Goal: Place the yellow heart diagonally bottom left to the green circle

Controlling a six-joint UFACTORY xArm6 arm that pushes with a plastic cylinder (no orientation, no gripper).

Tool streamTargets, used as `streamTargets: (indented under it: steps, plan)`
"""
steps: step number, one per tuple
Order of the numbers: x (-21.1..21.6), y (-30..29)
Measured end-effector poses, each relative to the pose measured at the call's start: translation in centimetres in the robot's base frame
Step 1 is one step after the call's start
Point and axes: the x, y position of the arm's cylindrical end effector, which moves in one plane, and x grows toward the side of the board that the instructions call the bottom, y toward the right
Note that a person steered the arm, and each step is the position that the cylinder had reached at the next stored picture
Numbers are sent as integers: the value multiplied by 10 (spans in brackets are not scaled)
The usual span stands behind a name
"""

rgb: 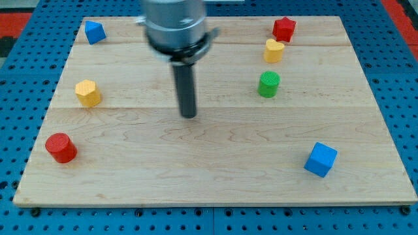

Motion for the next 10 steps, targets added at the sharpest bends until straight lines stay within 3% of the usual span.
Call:
streamTargets:
  steps: [1,2,3,4,6,7,9,10]
  plan:
    - [-27,64]
    - [-46,90]
    - [-46,143]
    - [-57,125]
    - [-124,225]
    - [-164,180]
    - [-59,35]
    - [-67,31]
